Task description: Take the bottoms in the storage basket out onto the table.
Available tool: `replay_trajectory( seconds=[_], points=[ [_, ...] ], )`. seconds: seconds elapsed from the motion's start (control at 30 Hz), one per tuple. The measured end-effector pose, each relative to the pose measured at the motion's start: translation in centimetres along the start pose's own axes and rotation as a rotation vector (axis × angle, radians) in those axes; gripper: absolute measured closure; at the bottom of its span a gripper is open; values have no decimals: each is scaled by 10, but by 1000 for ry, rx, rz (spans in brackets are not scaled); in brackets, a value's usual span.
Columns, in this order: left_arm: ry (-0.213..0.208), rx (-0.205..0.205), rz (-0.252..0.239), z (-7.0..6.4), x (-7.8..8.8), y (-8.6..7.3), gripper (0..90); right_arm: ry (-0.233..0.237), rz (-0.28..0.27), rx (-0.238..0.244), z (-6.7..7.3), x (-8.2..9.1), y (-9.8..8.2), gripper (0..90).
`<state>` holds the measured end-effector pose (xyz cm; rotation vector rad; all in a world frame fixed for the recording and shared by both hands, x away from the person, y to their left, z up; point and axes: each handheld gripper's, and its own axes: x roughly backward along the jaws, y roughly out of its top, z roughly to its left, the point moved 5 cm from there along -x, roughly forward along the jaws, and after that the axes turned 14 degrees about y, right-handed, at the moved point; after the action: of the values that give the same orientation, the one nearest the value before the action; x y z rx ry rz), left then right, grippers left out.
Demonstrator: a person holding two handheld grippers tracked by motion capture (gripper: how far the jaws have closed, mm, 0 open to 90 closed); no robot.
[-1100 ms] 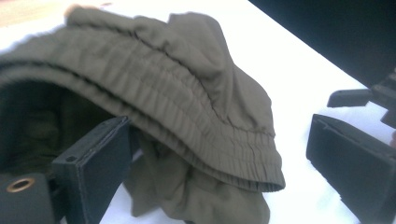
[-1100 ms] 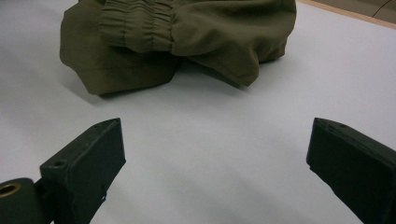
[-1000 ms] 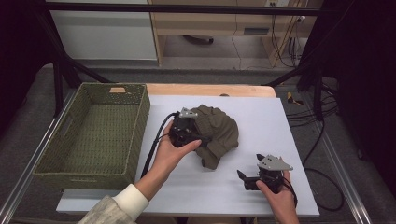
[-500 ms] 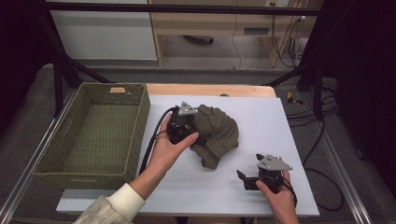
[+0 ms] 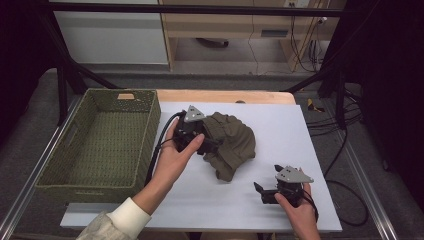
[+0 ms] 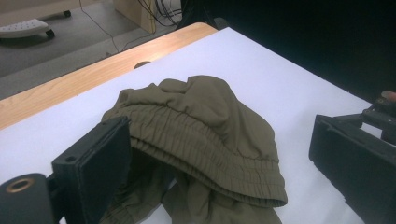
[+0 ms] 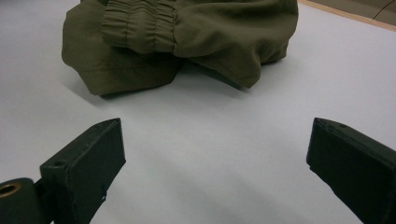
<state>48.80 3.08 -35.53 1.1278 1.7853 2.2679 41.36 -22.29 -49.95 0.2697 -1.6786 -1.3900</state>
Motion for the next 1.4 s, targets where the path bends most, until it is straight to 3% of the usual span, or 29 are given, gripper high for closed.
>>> replay_trajectory(
  seconds=[0.23, 0.5, 0.77, 0.93, 1.17, 1.4],
  points=[
    [-7, 10, -10, 3, 8, -13, 60, -1, 3, 1, 0, 0, 0, 47],
    [21, -29, -22, -1, 15, -34, 60, -4, 10, 6, 0, -1, -1, 47],
    [-6, -33, -18, -11, 12, -62, 60, -6, 11, 3, -1, 0, -1, 47],
    [15, -48, -47, -11, 11, -77, 64, -6, 14, 4, 0, -1, -1, 47],
    [-4, -13, -18, -10, 5, -104, 64, -7, 11, 1, -1, 0, -2, 47],
    [-13, 24, -21, -3, 5, -118, 63, -10, 15, 3, -1, 0, -2, 47]
  ],
)
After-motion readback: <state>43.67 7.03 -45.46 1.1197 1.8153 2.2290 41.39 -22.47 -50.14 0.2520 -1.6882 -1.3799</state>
